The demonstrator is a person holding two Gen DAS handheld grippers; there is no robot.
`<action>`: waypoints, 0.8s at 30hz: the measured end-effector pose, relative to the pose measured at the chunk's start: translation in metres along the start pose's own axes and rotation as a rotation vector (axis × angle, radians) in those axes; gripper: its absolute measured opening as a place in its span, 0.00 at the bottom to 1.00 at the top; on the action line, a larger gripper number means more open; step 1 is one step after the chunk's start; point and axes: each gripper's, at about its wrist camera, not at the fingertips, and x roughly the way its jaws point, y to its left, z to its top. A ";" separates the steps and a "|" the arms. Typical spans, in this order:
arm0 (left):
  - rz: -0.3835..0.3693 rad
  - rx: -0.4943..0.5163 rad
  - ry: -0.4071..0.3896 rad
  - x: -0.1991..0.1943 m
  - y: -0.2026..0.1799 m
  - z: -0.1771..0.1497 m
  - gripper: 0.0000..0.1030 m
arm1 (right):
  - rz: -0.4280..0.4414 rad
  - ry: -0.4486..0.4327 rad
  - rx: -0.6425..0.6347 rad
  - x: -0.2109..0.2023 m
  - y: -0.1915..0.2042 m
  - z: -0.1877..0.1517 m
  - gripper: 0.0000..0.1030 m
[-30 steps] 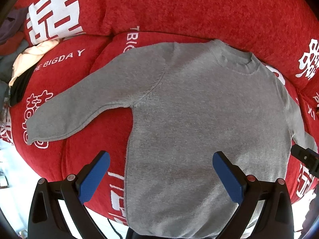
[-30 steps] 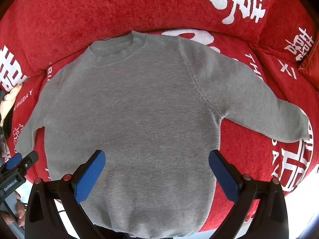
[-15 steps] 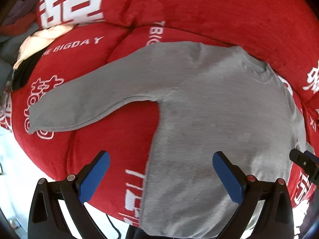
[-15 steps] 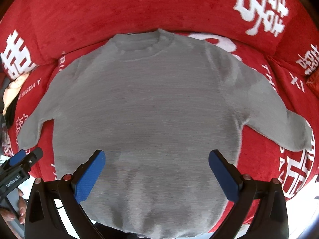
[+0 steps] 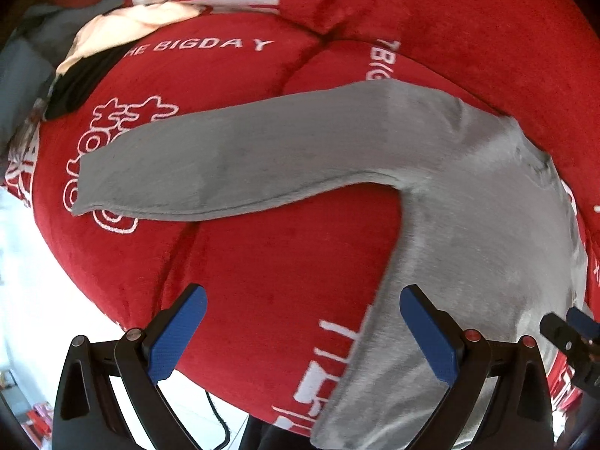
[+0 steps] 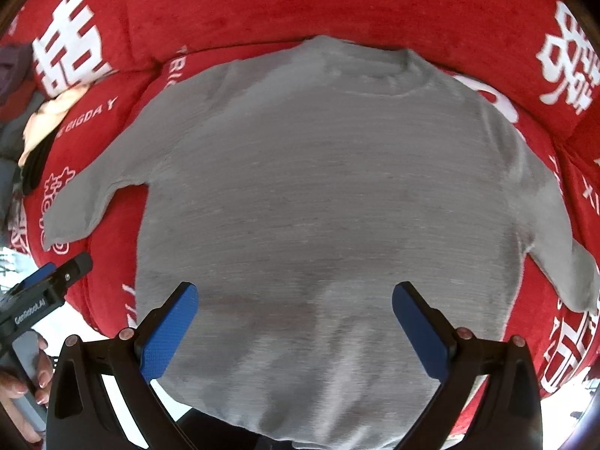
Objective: Fold small clothes
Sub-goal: 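Grasp the cuff of the sleeve nearest the left tool with the left tool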
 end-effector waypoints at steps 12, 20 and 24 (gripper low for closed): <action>-0.509 -0.509 -0.076 0.066 0.161 0.018 1.00 | 0.035 0.020 -0.093 0.014 0.054 -0.009 1.00; -0.585 -0.570 -0.060 0.100 0.152 0.025 1.00 | 0.061 0.065 -0.132 0.037 0.082 -0.017 1.00; -0.542 -0.610 -0.080 0.102 0.147 0.031 0.98 | 0.066 0.074 -0.141 0.041 0.092 -0.020 1.00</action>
